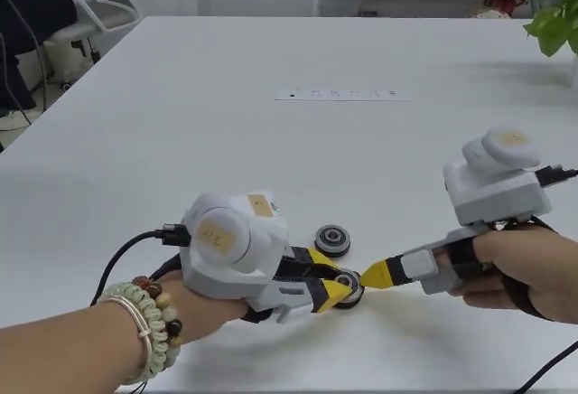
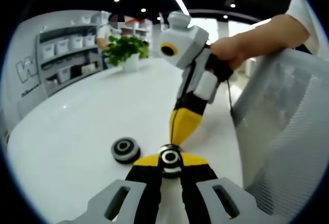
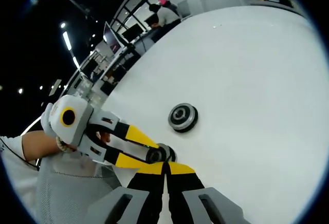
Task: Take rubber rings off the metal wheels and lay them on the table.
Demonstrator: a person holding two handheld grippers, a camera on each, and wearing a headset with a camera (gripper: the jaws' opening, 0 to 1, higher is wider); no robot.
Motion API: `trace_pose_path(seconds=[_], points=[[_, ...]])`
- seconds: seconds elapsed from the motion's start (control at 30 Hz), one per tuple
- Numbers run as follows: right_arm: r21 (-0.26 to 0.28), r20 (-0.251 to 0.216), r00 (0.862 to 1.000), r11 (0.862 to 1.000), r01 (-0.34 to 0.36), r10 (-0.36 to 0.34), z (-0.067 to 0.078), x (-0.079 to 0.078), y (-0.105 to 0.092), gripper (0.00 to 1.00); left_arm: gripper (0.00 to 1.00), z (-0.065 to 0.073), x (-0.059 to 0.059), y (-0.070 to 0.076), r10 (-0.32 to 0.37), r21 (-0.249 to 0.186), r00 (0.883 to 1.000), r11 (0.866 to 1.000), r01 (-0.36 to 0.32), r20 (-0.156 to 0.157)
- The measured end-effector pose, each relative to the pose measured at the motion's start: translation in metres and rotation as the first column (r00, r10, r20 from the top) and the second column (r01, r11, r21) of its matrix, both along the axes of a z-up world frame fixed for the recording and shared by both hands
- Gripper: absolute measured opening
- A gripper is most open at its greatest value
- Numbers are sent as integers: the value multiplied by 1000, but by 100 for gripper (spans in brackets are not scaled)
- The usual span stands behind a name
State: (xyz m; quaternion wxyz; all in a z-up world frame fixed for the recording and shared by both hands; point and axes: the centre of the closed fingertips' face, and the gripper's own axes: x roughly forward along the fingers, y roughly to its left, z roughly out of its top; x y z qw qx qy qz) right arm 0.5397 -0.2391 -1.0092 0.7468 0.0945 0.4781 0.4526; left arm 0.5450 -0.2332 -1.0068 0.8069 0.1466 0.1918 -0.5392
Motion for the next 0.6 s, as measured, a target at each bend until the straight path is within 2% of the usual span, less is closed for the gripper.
trace_pose_path(seconds=[0.37, 0.6], points=[[-1, 36, 997, 997, -75, 75, 4, -6, 12, 0, 14, 0, 0, 1, 1, -10, 1000, 1000, -1, -3], [16, 30, 997, 997, -76, 75, 6, -5, 12, 0, 14, 0, 1, 0, -3, -10, 1000, 1000, 3, -4]])
